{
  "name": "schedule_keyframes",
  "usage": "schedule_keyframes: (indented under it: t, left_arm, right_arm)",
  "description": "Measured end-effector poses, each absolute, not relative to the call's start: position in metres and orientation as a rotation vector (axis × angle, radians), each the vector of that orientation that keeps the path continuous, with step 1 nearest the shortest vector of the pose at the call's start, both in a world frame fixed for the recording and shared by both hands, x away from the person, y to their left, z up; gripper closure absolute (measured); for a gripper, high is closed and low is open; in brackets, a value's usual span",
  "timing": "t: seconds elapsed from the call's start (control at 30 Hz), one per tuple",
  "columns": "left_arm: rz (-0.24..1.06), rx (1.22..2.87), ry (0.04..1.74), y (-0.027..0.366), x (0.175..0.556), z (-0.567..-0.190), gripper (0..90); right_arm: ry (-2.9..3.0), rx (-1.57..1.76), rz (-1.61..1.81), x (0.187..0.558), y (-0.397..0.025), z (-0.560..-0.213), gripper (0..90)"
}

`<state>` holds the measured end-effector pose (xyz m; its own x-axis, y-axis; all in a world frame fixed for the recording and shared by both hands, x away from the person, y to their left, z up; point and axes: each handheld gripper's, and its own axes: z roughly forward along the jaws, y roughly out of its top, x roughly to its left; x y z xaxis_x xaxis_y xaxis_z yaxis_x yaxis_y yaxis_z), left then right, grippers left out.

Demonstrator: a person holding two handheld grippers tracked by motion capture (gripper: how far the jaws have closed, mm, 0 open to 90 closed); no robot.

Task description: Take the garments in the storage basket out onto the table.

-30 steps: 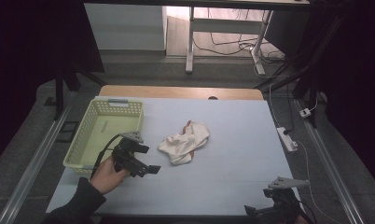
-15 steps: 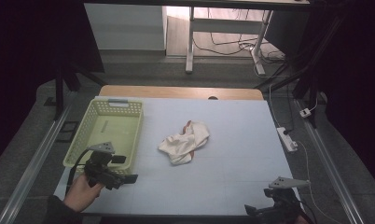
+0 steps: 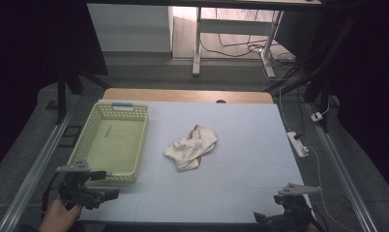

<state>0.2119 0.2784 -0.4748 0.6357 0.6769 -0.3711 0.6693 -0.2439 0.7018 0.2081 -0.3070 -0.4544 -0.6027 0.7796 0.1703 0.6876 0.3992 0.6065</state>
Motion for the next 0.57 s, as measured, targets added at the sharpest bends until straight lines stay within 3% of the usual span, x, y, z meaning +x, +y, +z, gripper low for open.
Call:
schedule_keyframes:
  t: [0.57]
  left_arm:
    - [0.053,1.938,1.14,0.303,0.188,-0.479,0.0]
  right_arm:
    - [2.51,1.318,0.966,0.209,-0.305,-0.454,2.3]
